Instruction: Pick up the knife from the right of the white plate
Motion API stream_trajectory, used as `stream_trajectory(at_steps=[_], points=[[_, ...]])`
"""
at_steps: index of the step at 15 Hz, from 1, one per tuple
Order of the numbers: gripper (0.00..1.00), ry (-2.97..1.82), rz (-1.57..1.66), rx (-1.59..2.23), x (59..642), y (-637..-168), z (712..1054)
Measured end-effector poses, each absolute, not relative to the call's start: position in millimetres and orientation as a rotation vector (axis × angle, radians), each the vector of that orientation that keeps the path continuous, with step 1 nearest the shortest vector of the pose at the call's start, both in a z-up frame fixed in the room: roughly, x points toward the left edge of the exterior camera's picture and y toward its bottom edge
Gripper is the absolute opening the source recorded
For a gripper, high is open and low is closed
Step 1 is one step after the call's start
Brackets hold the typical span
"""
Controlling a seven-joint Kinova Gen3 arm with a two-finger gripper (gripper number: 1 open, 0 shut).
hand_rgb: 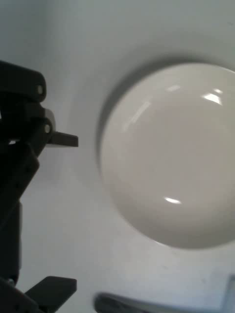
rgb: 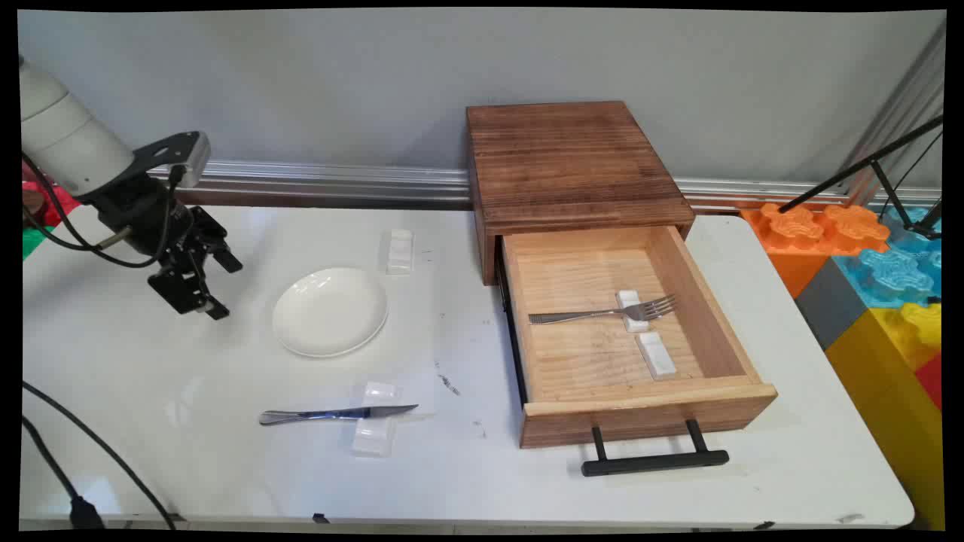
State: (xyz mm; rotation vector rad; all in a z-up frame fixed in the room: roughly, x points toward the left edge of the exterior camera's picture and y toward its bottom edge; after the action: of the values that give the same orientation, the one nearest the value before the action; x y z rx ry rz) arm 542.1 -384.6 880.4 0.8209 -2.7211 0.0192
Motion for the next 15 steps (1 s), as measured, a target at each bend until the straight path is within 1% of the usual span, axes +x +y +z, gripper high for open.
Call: stream_trajectory(at_steps=[9, 15], points=[[1.0, -2.605, -0.047, 0.784, 501, -357, 877], [1.0, -2.615, -0.092, 0.735, 465, -334, 860]])
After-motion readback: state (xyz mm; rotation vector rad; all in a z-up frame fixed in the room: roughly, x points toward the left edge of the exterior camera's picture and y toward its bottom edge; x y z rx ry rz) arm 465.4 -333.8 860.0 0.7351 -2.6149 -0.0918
